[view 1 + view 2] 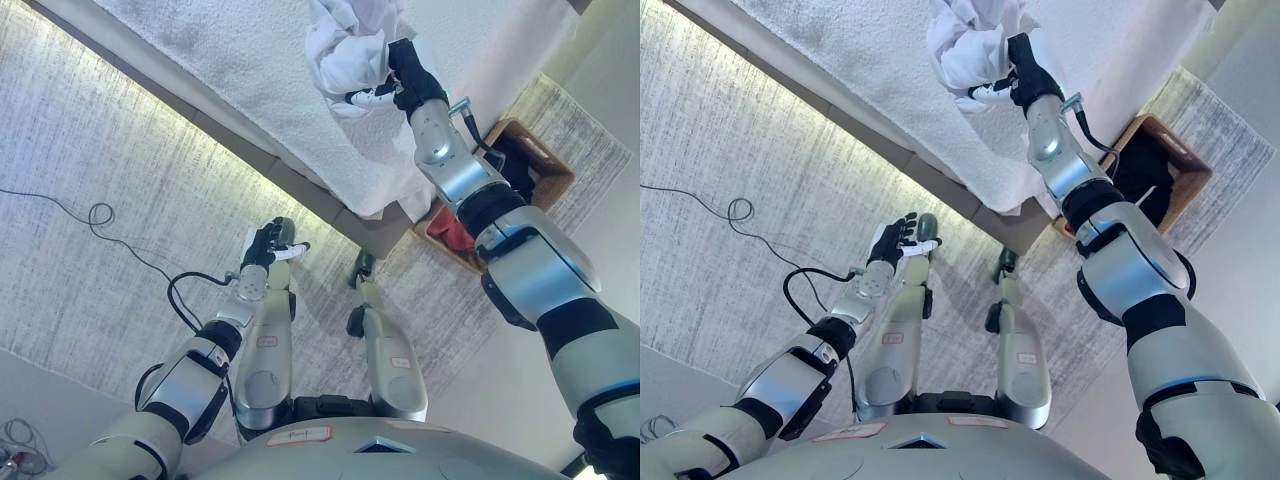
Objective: Put the clothes on the bed into the basket.
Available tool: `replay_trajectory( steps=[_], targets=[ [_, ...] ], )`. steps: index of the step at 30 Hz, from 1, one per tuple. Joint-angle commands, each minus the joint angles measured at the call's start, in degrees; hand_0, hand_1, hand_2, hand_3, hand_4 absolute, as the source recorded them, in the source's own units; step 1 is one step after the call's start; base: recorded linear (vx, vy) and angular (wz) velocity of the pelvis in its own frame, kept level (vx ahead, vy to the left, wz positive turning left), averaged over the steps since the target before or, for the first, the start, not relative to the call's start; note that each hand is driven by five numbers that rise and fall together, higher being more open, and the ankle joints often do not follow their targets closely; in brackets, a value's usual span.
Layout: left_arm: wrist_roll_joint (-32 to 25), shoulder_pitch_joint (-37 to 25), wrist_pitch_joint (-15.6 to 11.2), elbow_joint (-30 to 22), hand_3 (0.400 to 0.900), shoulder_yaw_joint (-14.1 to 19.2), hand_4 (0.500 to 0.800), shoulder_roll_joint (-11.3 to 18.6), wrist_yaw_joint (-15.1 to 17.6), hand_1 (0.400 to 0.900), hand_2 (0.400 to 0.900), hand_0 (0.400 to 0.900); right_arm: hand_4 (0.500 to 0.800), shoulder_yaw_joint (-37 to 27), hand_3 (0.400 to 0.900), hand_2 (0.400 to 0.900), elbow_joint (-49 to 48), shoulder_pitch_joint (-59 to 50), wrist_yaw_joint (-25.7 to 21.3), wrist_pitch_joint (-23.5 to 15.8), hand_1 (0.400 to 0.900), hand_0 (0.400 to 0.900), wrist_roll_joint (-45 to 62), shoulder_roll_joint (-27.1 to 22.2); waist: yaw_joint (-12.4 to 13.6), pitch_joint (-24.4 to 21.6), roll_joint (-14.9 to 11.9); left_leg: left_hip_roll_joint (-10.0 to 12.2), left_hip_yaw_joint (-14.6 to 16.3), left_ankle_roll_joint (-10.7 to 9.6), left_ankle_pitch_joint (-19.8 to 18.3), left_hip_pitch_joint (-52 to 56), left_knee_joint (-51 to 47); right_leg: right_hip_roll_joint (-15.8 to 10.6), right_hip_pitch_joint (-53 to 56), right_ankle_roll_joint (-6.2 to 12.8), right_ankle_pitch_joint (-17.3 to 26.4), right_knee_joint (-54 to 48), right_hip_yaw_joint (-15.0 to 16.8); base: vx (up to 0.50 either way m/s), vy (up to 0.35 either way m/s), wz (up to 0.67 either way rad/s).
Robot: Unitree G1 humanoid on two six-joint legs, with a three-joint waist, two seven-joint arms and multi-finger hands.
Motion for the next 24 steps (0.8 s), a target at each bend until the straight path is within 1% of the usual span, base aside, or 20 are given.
replay_trajectory(
  steps=[1,3,4,5,6,10,15,18,19,21,22,24],
  targets=[
    [0.4,2.1,-1.6,2.8,0.900,0.8,0.800,0.5,0.7,0.900,0.900,0.900,0.500,-3.3,0.400,0.400,-3.9,0.0,-3.0,-5.2,0.400,0.400,1.2,-2.4,-1.0,-3.6,-3.6,-0.2,-0.5,-0.8,-5.7,1.7,2.8,-4.6,2.1,3.85,0.3,-0.4,6.1,0.01,-0.010,-0.04],
    [0.9,2.8,-1.3,2.9,0.900,1.6,0.800,0.6,0.6,0.900,0.900,0.900,0.500,-5.2,0.400,0.400,-6.2,3.6,-3.2,-5.4,0.400,0.400,0.9,-4.8,-1.6,-4.6,-3.8,-0.1,-0.3,-0.7,-6.1,3.3,2.5,-4.6,3.5,3.87,0.0,-0.4,6.1,0.03,-0.010,-0.09],
    [1.5,3.5,-1.1,2.8,0.900,2.5,0.800,1.0,0.4,0.900,0.900,0.900,0.500,-7.0,0.400,0.400,-8.7,7.3,-3.4,-5.4,0.400,0.400,0.2,-7.1,-2.4,-5.6,-4.0,0.1,-0.2,-0.6,-6.4,5.0,2.0,-4.6,4.7,3.91,-0.1,-0.4,6.1,0.02,-0.001,-0.09],
    [1.5,3.5,-1.1,2.8,0.900,2.5,0.800,1.0,0.4,0.900,0.900,0.900,0.500,-7.1,0.400,0.400,-8.8,7.4,-3.4,-5.4,0.400,0.400,0.2,-7.1,-2.4,-5.5,-4.0,0.1,-0.2,-0.6,-6.4,5.1,2.0,-4.6,4.8,3.91,-0.1,-0.4,6.2,0.03,0.010,-0.12],
    [2.2,3.9,-1.0,2.9,0.900,3.0,0.800,1.1,0.2,0.900,0.900,0.900,0.500,-8.5,0.400,0.400,-9.5,10.0,-3.3,-5.5,0.400,0.400,0.1,-7.8,-2.9,-6.2,-4.1,0.2,0.1,-0.5,-6.5,6.3,1.5,-4.6,5.6,3.99,-0.3,-0.4,6.1,0.04,0.017,-0.11],
    [1.2,7.0,-1.0,1.5,0.900,5.3,0.800,1.5,-2.2,0.900,0.900,0.900,0.500,-13.9,0.400,0.400,-13.6,21.8,-1.6,-6.0,0.400,0.400,0.2,-10.2,-4.5,-8.9,-4.3,0.6,1.3,-0.4,-6.7,11.4,-1.1,-4.8,9.0,4.21,-1.0,-0.4,6.1,0.05,0.018,-0.10],
    [2.1,9.4,-1.0,-1.1,0.900,7.1,0.800,3.1,-4.7,0.900,0.900,0.900,0.500,-19.9,0.400,0.400,-14.4,34.0,1.4,-5.7,0.400,0.400,-0.3,-12.9,-5.9,-12.7,-4.3,1.4,2.6,-0.5,-6.6,17.2,-4.4,-4.8,12.3,4.55,-2.2,0.3,6.0,0.06,-0.007,-0.12],
    [2.3,10.0,-1.0,-1.8,0.900,7.9,0.800,3.8,-6.2,0.900,0.900,0.900,0.500,-24.1,0.400,0.400,-11.0,39.5,2.6,-5.1,0.400,0.400,-0.1,-14.4,-7.2,-15.5,-3.8,1.5,3.4,-0.5,-7.0,19.6,-4.9,-4.8,14.1,4.71,-3.0,1.3,6.4,0.04,-0.005,-0.10],
    [2.3,10.0,-1.0,-1.8,0.900,7.9,0.800,3.8,-6.2,0.900,0.900,0.900,0.500,-24.1,0.400,0.400,-11.0,39.5,2.6,-5.1,0.400,0.400,-0.1,-14.4,-7.2,-15.4,-3.8,1.5,3.4,-0.5,-7.1,19.7,-4.9,-4.8,14.2,4.71,-3.0,1.3,6.4,0.04,-0.008,-0.11],
    [2.2,10.7,-0.8,-1.7,0.900,8.5,0.800,4.1,-7.5,0.900,0.900,0.900,0.500,-26.2,0.400,0.400,-5.7,41.4,3.7,-4.5,0.400,0.400,0.7,-15.4,-7.8,-17.2,-3.5,1.5,4.1,-0.4,-7.5,21.2,-4.9,-4.7,15.5,4.77,-3.5,1.6,6.7,0.03,-0.017,-0.12],
    [2.2,10.7,-0.8,-1.7,0.900,8.5,0.800,4.1,-7.5,0.900,0.900,0.900,0.500,-26.2,0.400,0.400,-5.7,41.4,3.7,-4.6,0.400,0.400,0.7,-15.4,-7.8,-17.2,-3.5,1.5,4.1,-0.4,-7.6,21.3,-4.9,-4.7,15.6,4.78,-3.5,1.6,6.7,0.03,-0.025,-0.12],
    [2.2,11.6,-0.5,-1.5,0.900,8.9,0.800,4.3,-8.5,0.900,0.900,0.900,0.500,-27.9,0.400,0.400,-0.8,43.0,4.7,-3.9,0.400,0.400,1.7,-16.0,-8.2,-18.4,-3.3,1.6,4.6,-0.4,-7.9,22.4,-4.9,-4.7,16.6,4.82,-3.7,1.6,7.0,0.04,-0.032,-0.12]
  ],
)
